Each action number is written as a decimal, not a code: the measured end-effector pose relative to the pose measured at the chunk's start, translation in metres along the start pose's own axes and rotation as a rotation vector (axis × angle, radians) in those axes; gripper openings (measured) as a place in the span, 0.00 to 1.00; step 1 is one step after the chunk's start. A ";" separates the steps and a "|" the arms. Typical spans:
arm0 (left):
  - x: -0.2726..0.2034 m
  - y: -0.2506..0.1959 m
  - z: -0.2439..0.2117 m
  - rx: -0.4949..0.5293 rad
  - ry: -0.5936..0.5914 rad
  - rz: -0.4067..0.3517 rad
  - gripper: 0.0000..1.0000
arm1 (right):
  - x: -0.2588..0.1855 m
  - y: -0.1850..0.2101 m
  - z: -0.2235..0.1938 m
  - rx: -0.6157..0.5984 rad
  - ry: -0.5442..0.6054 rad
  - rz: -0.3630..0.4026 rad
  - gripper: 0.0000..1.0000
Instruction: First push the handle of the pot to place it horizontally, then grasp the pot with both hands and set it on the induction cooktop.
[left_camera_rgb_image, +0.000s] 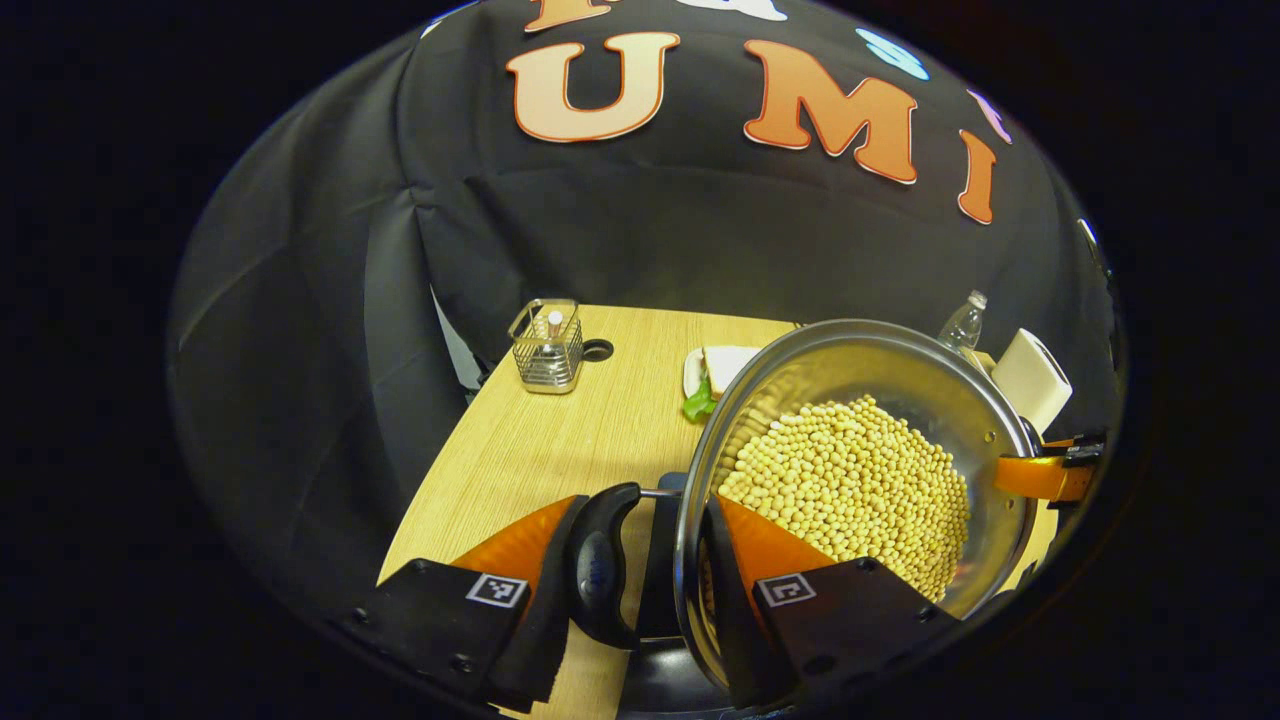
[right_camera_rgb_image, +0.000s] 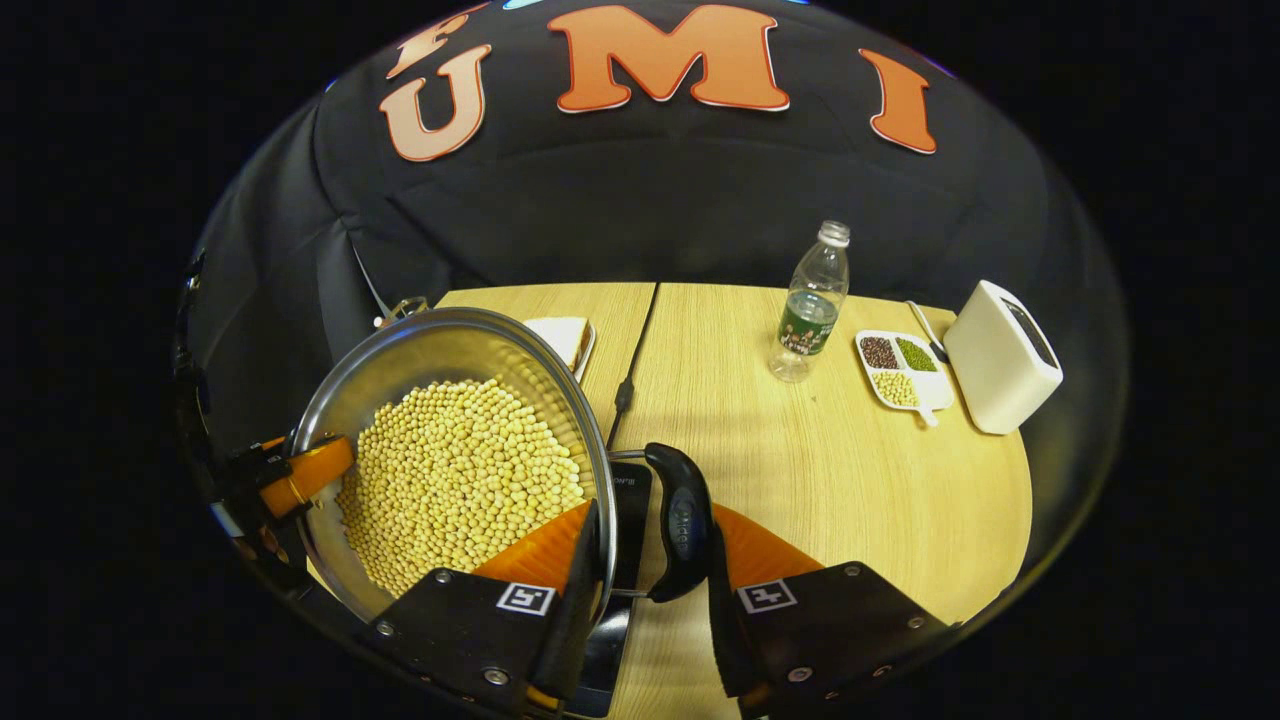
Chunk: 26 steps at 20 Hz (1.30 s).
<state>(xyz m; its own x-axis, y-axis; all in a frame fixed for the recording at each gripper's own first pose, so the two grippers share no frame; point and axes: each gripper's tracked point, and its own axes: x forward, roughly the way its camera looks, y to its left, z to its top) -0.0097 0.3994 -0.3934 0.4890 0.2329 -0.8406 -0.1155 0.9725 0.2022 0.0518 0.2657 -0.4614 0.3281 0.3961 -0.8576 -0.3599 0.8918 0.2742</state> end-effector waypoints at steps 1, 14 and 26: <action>0.001 -0.003 -0.002 0.000 0.006 0.002 0.69 | 0.000 -0.002 0.001 0.003 0.011 0.001 0.52; -0.004 -0.002 0.002 -0.004 0.068 0.016 0.69 | -0.005 0.000 -0.001 0.019 0.079 0.002 0.52; -0.006 -0.002 0.026 0.089 -0.005 0.062 0.80 | -0.037 -0.013 0.034 -0.019 -0.025 0.093 0.65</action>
<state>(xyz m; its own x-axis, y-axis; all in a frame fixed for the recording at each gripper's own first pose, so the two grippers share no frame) 0.0100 0.3957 -0.3760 0.4872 0.2923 -0.8229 -0.0688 0.9522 0.2975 0.0743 0.2475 -0.4183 0.3144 0.4824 -0.8176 -0.4062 0.8468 0.3434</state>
